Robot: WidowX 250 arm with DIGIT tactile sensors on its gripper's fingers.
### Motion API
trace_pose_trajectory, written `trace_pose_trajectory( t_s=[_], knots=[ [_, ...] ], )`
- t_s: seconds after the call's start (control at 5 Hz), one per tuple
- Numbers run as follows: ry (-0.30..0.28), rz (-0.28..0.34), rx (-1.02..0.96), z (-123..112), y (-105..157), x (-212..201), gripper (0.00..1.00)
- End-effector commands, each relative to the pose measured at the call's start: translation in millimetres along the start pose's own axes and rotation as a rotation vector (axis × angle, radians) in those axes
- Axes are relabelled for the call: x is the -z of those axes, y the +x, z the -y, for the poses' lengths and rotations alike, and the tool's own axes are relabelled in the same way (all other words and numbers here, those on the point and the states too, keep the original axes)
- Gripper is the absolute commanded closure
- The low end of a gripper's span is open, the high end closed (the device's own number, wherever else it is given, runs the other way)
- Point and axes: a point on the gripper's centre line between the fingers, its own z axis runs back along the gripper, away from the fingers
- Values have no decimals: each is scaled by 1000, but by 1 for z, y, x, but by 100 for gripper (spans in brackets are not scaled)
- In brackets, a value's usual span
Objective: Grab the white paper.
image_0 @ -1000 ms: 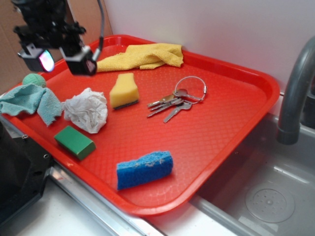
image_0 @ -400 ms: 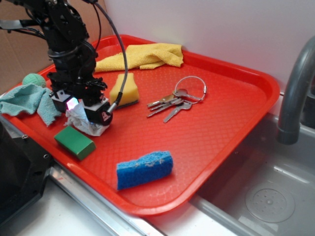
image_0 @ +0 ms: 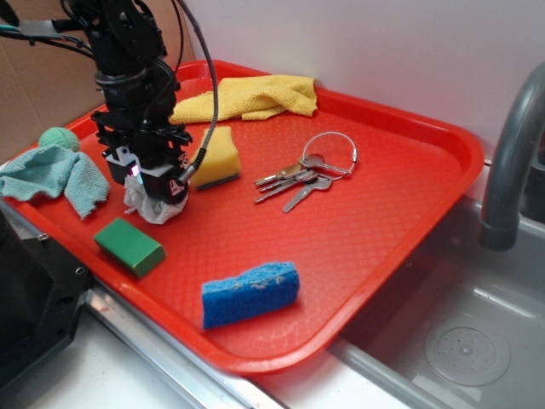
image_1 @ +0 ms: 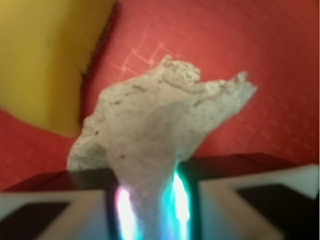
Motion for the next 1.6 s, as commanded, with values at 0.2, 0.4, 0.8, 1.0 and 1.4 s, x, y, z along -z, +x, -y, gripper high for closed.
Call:
trace_pose_trajectory(
  t_s=[0.2,0.4,0.8,1.0,1.4],
  knots=[
    [73,144,157,37,0,-113,100],
    [63,202,174,41,-16,-162,100],
    [52,239,162,38,-35,-243,100],
    [87,237,163,40,-35,-224,100],
    [124,331,194,53,-16,-187,100]
  ],
)
